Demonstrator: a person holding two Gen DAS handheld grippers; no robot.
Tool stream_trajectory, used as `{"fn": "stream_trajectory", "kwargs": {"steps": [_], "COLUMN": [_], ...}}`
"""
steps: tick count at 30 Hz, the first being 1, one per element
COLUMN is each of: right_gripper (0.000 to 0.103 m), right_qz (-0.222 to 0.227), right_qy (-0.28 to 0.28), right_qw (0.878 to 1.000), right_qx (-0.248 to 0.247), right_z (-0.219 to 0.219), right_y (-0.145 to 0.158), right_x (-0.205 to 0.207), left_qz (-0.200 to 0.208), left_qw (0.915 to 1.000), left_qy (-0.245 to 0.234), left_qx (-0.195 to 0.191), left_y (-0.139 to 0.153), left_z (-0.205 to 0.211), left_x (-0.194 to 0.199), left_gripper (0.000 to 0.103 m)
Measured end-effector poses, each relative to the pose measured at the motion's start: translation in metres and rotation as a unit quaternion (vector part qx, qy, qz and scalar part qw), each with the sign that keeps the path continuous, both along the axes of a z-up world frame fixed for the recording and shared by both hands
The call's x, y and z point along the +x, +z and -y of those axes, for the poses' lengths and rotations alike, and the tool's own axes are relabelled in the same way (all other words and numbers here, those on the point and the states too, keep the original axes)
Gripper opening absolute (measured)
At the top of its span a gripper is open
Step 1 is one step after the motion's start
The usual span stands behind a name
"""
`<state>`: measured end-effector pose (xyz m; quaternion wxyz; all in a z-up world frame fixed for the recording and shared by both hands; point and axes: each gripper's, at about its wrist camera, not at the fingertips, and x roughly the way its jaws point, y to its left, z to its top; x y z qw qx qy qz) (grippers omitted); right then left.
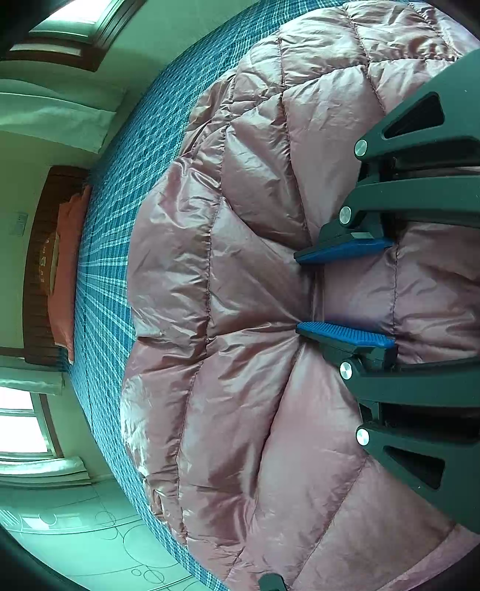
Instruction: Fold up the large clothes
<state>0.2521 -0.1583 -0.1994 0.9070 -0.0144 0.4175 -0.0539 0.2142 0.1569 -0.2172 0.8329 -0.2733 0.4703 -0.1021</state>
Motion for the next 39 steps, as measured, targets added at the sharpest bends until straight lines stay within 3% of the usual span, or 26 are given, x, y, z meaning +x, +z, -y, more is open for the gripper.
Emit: {"fn": "stream_trajectory", "kwargs": {"steps": [3,5,7,14,16,19,25,32,39], "right_gripper": [0.034,0.034,0.034,0.034,0.034,0.034,0.034,0.035,0.041], "right_qz": [0.000,0.001,0.001,0.001,0.001,0.002,0.002,-0.002,0.012], "right_qy": [-0.001,-0.001,-0.002,-0.003,-0.004,-0.004,-0.008,-0.013,-0.032], "right_qw": [1.000,1.000,1.000,1.000,1.000,1.000,1.000,1.000,0.999], "right_qx": [-0.001,-0.002,-0.003,-0.005,-0.006,-0.009,-0.014,-0.017,-0.020], "right_z": [-0.001,-0.002,-0.003,-0.007,-0.007,-0.008,-0.014,-0.018,0.009], "right_y": [0.000,0.000,0.000,-0.001,-0.001,-0.001,-0.002,0.002,0.032], "right_x": [0.000,0.001,0.001,0.001,0.001,0.001,0.001,0.003,-0.014], "left_qz": [-0.006,-0.004,-0.001,-0.001,0.011,0.036,0.068,0.079,0.083], "left_qw": [0.9998,1.0000,0.9999,0.9995,0.9986,0.9947,0.9805,0.9744,0.9706], "left_qy": [0.016,-0.003,-0.016,-0.005,-0.014,-0.024,-0.026,-0.028,-0.030], "left_qx": [-0.012,-0.006,-0.006,0.030,0.050,0.094,0.183,0.208,0.224], "left_y": [-0.003,0.000,0.004,0.001,0.009,0.026,0.045,0.057,0.065], "left_z": [0.001,0.008,0.012,0.021,0.026,0.038,0.066,0.073,0.077], "left_x": [0.010,0.014,0.014,0.012,0.011,0.005,0.001,-0.003,-0.009], "left_gripper": [0.078,0.069,0.052,0.056,0.038,0.019,0.014,0.014,0.014]}}
